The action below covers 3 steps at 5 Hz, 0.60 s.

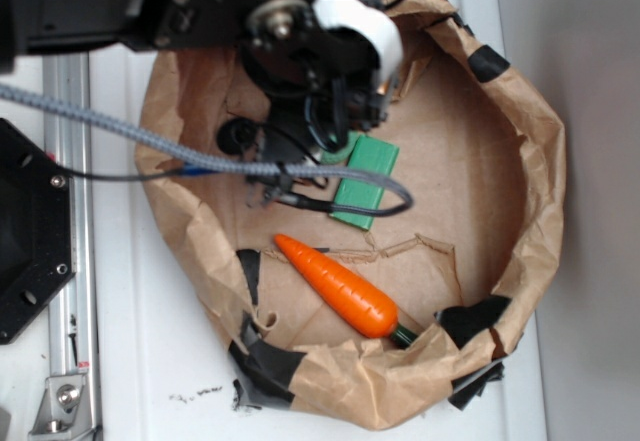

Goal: Grab the green ball.

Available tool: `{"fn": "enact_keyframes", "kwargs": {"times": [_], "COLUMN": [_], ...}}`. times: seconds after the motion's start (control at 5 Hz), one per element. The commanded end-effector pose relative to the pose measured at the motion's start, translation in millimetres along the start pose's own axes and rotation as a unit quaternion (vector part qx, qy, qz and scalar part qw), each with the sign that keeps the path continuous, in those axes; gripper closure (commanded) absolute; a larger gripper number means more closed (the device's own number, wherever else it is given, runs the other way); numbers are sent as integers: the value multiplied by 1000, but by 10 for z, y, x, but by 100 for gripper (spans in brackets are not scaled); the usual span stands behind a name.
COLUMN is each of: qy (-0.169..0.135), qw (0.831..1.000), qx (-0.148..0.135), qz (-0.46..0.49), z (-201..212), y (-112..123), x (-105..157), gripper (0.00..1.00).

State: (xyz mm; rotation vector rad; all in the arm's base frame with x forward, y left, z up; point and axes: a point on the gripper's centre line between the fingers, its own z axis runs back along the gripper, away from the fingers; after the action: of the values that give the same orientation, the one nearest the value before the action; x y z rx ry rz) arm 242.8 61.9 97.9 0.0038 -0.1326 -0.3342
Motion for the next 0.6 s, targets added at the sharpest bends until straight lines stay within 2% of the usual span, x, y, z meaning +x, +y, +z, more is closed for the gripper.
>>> {"fn": "enact_keyframes", "kwargs": {"times": [0.0,0.2,0.4], "qy": [40,62,69], "qw": [999,997,997], "qx": [18,23,6], "qz": [-26,-41,-36], "z": [-117,-276,-380], "y": [-32,-100,-169], "x": [-141,-215,-177], "gripper": [0,0,0]}}
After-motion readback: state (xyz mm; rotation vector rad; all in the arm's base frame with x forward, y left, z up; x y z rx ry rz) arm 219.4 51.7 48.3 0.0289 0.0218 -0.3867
